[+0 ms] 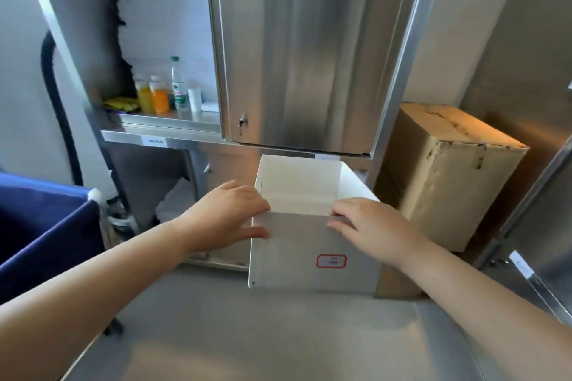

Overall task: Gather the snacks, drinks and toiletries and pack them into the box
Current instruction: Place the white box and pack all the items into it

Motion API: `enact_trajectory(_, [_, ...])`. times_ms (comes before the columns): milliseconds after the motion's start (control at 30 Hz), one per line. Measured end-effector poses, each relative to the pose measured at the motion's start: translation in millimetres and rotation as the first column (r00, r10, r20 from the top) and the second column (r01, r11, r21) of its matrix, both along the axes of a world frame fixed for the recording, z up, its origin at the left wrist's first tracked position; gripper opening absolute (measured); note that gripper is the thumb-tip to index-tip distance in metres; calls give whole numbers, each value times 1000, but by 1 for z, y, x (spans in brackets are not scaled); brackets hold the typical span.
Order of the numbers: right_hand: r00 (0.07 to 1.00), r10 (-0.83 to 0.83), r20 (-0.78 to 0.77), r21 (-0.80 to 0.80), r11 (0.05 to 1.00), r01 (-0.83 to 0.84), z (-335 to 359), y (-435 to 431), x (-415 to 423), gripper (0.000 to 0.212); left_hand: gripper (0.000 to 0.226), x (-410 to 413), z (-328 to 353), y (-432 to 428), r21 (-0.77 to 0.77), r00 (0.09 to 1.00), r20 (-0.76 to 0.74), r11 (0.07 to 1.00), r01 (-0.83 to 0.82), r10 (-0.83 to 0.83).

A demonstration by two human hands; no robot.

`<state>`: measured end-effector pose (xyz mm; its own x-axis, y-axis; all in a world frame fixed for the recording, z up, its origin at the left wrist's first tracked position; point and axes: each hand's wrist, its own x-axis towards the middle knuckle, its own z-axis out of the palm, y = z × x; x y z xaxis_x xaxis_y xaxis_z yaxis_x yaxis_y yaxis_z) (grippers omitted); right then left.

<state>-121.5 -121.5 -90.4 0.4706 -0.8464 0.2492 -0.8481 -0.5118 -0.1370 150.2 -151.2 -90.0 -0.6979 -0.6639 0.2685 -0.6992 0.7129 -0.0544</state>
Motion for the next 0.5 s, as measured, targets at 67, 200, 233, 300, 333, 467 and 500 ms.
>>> enact_trajectory(67, [999, 53, -5, 22, 998, -53, 1, -26, 37, 21, 33, 38, -2, -11, -4, 999, -9, 999, -54, 54])
enact_trajectory(200, [990, 140, -9, 25, 990, -140, -1, -79, 111, 22, 38, 115, -6, -41, -7, 991, 2, 990, -137, 137])
enact_trajectory(233, [988, 156, -13, 19, 988, -156, -2, -93, 129, 22, 39, 134, -6, -49, -6, 988, -1, 988, -151, 151])
enact_trajectory(300, [982, 186, -19, 0, 982, -186, -4, -122, 167, 22, 39, 172, -5, -69, -24, 984, -8, 983, -180, 180])
enact_trajectory(333, [979, 203, -18, -11, 979, -203, -4, -136, 186, 21, 38, 191, -4, -78, -35, 981, -11, 981, -193, 193])
enact_trajectory(467, [964, 267, -19, -25, 963, -267, -4, -186, 255, 16, 33, 258, -1, -109, -99, 970, -3, 965, -244, 245])
enact_trajectory(500, [960, 280, -21, -21, 960, -280, -4, -198, 271, 15, 31, 272, 0, -116, -129, 966, -2, 958, -255, 257])
